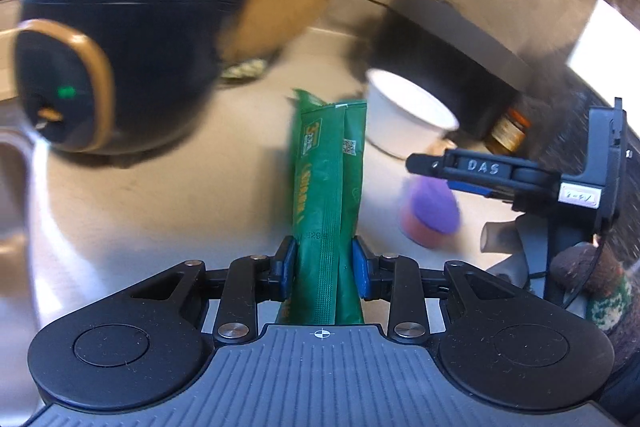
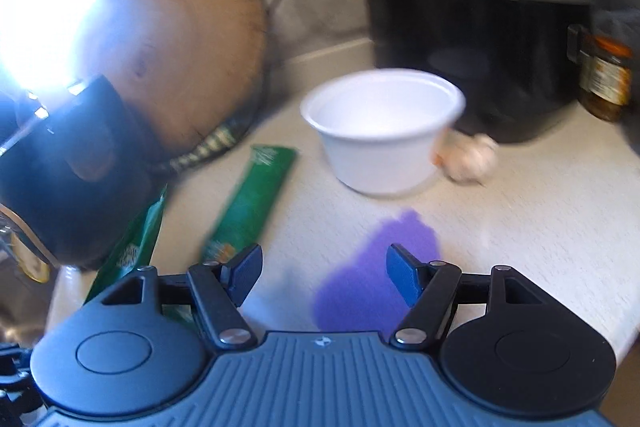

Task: Collect trash
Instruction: 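Reach the right gripper to the purple-and-pink sponge and grasp it while the left gripper holds the sachets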

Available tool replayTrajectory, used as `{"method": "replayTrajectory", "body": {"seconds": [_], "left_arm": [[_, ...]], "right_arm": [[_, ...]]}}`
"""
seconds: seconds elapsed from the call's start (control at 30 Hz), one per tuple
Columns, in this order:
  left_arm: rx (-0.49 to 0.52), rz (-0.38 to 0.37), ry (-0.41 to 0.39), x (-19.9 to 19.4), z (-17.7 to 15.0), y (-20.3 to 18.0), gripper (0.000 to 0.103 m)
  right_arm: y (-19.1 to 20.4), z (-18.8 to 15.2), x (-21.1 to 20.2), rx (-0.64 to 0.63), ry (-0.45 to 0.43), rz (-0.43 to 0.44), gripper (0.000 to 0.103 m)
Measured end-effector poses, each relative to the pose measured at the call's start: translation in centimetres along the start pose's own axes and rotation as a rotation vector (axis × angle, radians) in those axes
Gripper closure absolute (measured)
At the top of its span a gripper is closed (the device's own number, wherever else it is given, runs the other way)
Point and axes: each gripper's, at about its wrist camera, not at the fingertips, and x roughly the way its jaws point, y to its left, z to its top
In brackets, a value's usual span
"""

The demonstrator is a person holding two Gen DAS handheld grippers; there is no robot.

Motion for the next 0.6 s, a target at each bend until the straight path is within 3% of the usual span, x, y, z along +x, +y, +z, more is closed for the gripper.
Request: {"method": "replayTrajectory", "body": {"seconds": [0.1,0.27,0.47,0.5,0.57,0.6], "left_arm": [[-0.025,0.028,-0.014,-0.8,-0.2,0.6,0.069],[-0.048,0.103,-0.044,-2.5,-0.7,1.3,0.069],[-0.148,0.200,-0.012,-3.5,-0.9,3.0,0.069],[-0.158,0.212,-0.005,-3.5,-0.9,3.2,0.069],[-0.165,0.220,-0.004,-4.0,-1.1,3.6,0.069],[-0.168,0.216,-0.004,-4.0,-1.1,3.7,0.069]], "right_arm": [[2.3,0.6,1.3,-0.052,0.029,0.082,0.032],[5.4,0.9,4.9,-0.118,0.069,0.115,0.032],[7.9,0.6,9.0,-0.202,0.112,0.074,0.033],[7.9,0.6,9.1,-0.189,0.122,0.075,0.035],[7.5,0.4,8.5,-0.149,0.131,0.113,0.053],[7.4,0.2,8.0,-0.136,0.144,0.144,0.067]]}}
